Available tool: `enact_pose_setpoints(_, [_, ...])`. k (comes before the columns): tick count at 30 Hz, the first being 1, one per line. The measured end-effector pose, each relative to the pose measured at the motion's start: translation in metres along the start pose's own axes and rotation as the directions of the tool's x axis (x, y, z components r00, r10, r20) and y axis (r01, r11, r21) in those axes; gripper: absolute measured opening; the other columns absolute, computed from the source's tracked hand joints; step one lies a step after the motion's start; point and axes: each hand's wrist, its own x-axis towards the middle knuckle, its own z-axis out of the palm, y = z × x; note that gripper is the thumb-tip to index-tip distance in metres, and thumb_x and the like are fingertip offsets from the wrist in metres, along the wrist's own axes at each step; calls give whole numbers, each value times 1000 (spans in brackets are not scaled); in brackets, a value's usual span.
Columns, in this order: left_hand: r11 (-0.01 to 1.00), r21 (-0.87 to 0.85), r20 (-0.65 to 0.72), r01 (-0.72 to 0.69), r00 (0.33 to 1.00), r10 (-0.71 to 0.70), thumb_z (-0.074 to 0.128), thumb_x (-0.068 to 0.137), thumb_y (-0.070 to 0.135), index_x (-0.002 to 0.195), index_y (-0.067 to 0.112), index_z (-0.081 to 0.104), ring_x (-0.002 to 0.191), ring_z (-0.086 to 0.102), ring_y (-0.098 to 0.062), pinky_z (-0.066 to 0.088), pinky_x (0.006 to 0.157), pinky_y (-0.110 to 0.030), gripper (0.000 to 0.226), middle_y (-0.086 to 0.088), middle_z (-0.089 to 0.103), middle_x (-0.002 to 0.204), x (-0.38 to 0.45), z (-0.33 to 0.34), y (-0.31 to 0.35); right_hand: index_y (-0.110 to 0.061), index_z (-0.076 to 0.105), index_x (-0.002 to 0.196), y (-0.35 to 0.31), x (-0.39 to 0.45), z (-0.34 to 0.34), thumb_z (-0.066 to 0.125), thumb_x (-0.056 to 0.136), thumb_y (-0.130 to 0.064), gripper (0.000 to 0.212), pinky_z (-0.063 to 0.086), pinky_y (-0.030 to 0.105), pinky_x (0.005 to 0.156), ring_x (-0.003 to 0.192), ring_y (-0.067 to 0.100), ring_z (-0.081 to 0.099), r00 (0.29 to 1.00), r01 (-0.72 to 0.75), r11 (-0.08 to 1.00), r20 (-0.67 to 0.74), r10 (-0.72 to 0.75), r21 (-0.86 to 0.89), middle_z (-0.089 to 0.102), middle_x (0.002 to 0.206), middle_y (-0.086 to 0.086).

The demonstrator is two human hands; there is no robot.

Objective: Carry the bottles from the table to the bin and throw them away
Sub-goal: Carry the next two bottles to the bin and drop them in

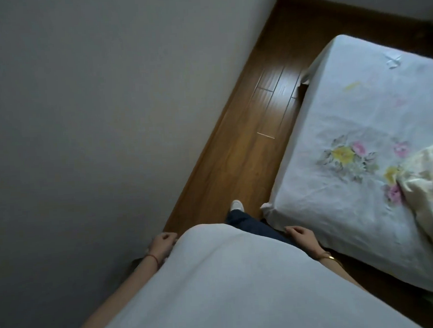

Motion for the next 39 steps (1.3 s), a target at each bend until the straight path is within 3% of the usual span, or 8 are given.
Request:
enact_pose_setpoints(2, [1000,-19,-13,-21,1000,21,56,94,16,102,-5,67,60,54,-15,45,45,-19,25,-8,63,74,28,0,56,-14,71,85,-37,33,-26,61,89,-21,13,53,46,88,94,30,64,999,-14,998,-33,16,64,71,101,13])
enact_pose_setpoints(7, [996,-27,3,-86,996,86,50,98,16,77,15,59,64,57,-14,41,58,-26,22,-7,64,81,70,12,194,-9,65,104,-124,75,-76,56,94,-21,18,52,40,81,93,29,63,993,29,984,-118,-9,177,67,99,12])
enact_pose_setpoints(17, [979,161,134,-127,985,106,54,95,7,86,-4,68,77,50,-19,38,61,-27,20,-9,57,74,185,48,399,-7,72,98,-211,209,-115,60,90,-16,17,47,33,85,92,26,63,975,-158,968,-126,184,196,71,98,14])
enact_pose_setpoints(21, [980,167,137,-109,987,86,47,96,-2,57,8,48,69,38,-19,29,58,-31,41,-6,45,61,233,56,531,-5,72,94,-301,276,-160,59,90,-14,16,47,31,76,90,24,61,963,-158,945,-166,211,286,70,99,16])
enact_pose_setpoints(25, [974,169,193,-151,974,118,49,97,7,82,5,58,65,50,-16,44,51,-18,18,-10,59,76,280,73,669,-14,67,92,-407,336,-223,58,92,-18,10,55,38,79,86,26,64,932,-14,903,-321,166,429,70,98,15])
enact_pose_setpoints(28, [979,130,221,-155,967,124,53,96,15,85,9,59,68,56,-16,44,63,-27,15,-7,61,83,308,91,764,-19,68,98,-461,378,-259,58,91,-21,12,55,45,89,94,27,66,911,37,909,-387,140,416,71,98,9])
enact_pose_setpoints(34, [964,182,249,-196,957,147,54,96,14,82,8,60,68,57,-16,47,60,-26,16,-15,61,97,368,152,902,-15,74,95,-505,478,-298,62,88,-19,14,47,34,92,106,31,64,923,-126,912,-291,253,390,72,110,14])
enact_pose_setpoints(39, [926,279,240,-253,952,188,52,96,10,71,9,59,71,50,-19,41,47,-19,27,-4,54,67,399,202,1004,-11,73,103,-566,546,-377,61,87,-17,21,46,35,96,107,30,61,918,-186,867,-234,322,462,71,106,11])
